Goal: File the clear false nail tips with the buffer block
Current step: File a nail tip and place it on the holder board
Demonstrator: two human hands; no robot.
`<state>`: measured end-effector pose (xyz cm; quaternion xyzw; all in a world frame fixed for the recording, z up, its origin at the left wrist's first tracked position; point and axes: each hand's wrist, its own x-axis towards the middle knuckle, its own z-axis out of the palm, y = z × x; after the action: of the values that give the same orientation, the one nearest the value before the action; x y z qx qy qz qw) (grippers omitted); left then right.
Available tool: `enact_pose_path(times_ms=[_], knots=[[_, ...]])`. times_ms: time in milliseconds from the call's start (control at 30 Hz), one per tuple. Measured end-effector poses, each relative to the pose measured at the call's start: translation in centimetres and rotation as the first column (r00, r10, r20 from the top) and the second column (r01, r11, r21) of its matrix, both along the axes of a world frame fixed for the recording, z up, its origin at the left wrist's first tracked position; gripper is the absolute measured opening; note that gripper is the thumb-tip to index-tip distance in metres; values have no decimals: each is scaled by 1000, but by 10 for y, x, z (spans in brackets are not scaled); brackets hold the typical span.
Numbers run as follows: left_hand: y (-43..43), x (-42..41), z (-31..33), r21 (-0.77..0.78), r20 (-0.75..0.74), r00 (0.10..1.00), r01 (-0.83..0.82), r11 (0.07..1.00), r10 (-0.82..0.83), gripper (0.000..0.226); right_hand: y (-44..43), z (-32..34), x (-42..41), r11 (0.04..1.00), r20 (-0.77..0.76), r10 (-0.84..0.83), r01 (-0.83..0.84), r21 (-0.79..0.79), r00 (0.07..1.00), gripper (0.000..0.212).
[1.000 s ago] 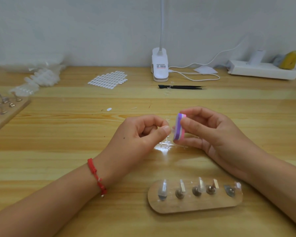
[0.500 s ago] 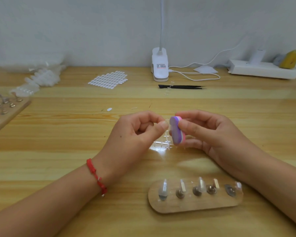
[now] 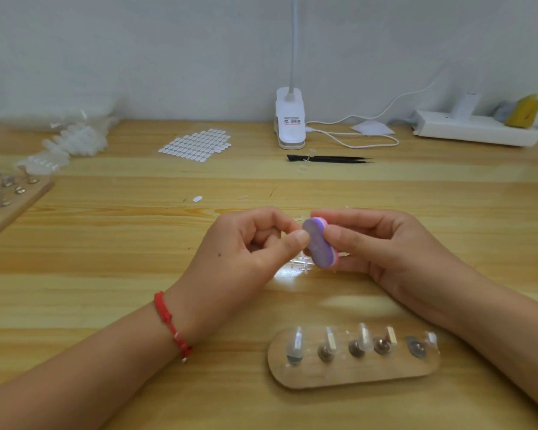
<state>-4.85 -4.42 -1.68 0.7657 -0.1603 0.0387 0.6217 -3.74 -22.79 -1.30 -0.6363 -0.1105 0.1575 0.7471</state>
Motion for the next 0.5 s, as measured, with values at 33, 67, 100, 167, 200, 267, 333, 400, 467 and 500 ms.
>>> enact_pose_path(times_ms=[33,67,100,167,200,267,333,400,467,500], knots=[[0,0,0,-14,4,1000,-29,999,29,14,0,1,0,1000,-5,6,-6,-3,1000,34],[1,0,1,-32,1,999,-52,998,52,14,0,1,1,1000,-7,2,-2,4,1000,34],[1,0,2,-46,-4,998,-59,997,59,13,0,1,1,1000,-11,-10,10,23,1000,33],[-1,0,2,-49,-12,1000,-14,999,13,15,1,-1,1,996,-21,-41,42,73,999,31],[-1,-1,2,-44,-8,1000,20,999,-20,17,1,-1,1,996,-18,-44,46,78,999,30],[-2,-2,1,-19,14,999,49,999,-48,24,1,-1,0,999,-3,-19,19,38,1000,32],[-2,-3,0,0,38,999,24,1000,-24,22,-1,0,-1,1000,0,18,-18,-4,1000,33],[-1,-2,0,-25,45,998,-37,999,38,17,-3,1,0,999,-4,37,-37,-24,999,31],[1,0,1,-84,14,995,-98,992,99,13,-3,0,1,999,-8,32,-33,-18,999,31],[2,1,1,-93,1,996,-94,991,95,13,-2,0,2,1000,-16,17,-17,9,1000,30]])
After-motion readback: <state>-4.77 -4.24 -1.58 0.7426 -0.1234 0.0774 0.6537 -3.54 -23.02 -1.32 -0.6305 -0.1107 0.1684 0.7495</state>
